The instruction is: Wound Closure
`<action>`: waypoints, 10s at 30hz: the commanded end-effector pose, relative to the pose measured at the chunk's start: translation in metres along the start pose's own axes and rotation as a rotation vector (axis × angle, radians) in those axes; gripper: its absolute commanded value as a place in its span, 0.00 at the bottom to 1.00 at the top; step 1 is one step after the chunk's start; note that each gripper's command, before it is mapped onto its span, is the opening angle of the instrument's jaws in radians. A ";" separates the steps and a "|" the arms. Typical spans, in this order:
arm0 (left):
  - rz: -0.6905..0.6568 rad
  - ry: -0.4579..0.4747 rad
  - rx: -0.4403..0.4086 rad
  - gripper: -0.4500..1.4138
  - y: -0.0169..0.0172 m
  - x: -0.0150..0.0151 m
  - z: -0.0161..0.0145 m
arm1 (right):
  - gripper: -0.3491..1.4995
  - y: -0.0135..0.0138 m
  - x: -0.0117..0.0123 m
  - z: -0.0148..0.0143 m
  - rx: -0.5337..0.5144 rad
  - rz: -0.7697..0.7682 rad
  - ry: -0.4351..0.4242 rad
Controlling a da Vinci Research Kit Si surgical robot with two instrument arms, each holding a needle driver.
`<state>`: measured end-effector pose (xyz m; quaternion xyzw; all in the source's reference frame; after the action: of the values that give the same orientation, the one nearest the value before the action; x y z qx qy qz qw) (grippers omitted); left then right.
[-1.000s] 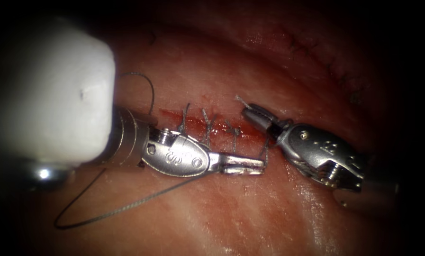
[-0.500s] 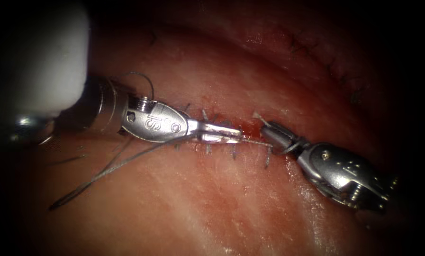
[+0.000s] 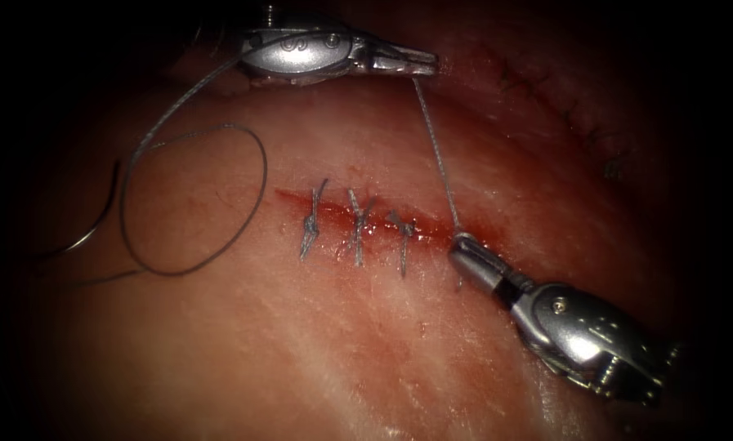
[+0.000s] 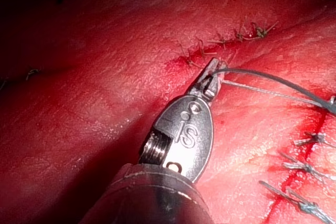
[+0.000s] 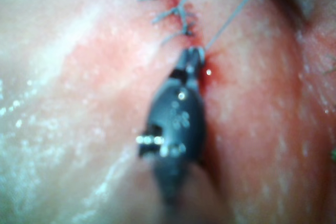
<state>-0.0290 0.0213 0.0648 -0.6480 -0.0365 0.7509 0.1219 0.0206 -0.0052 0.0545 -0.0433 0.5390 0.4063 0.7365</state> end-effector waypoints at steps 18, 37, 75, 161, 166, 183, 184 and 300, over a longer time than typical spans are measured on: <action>0.003 -0.008 0.024 0.00 -0.0058 -0.0038 0.0027 | 0.00 -0.0023 -0.0024 -0.0005 0.180 -0.382 0.084; 0.009 -0.015 0.043 0.00 -0.0074 -0.0043 0.0042 | 0.00 -0.0053 -0.0038 -0.0008 0.310 -0.507 0.088; 0.063 0.033 0.002 0.00 0.0008 0.0089 0.0031 | 0.90 -0.0002 0.0068 -0.0055 0.381 -0.060 -0.035; 0.118 0.095 -0.043 0.00 0.0051 0.0161 0.0017 | 0.75 0.0053 0.0032 0.0085 0.233 0.107 0.082; 0.110 0.082 -0.028 0.00 0.0037 0.0157 -0.0008 | 0.95 0.0054 0.0039 0.0072 0.240 0.114 0.102; 0.098 -0.061 0.155 0.00 -0.0053 0.0039 -0.0155 | 0.99 0.0107 0.0049 -0.0037 0.249 0.040 0.082; 0.093 -0.067 0.160 0.00 -0.0054 0.0032 -0.0159 | 0.99 0.0107 0.0048 -0.0038 0.244 0.039 0.081; 0.724 -0.900 0.149 0.65 0.0029 0.0032 -0.0127 | 0.91 -0.0052 0.0107 0.0073 0.267 -0.232 -0.140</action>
<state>-0.0166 0.0185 0.0586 -0.2211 0.2029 0.9456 -0.1259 0.0299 0.0012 0.0462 0.0197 0.5267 0.2442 0.8140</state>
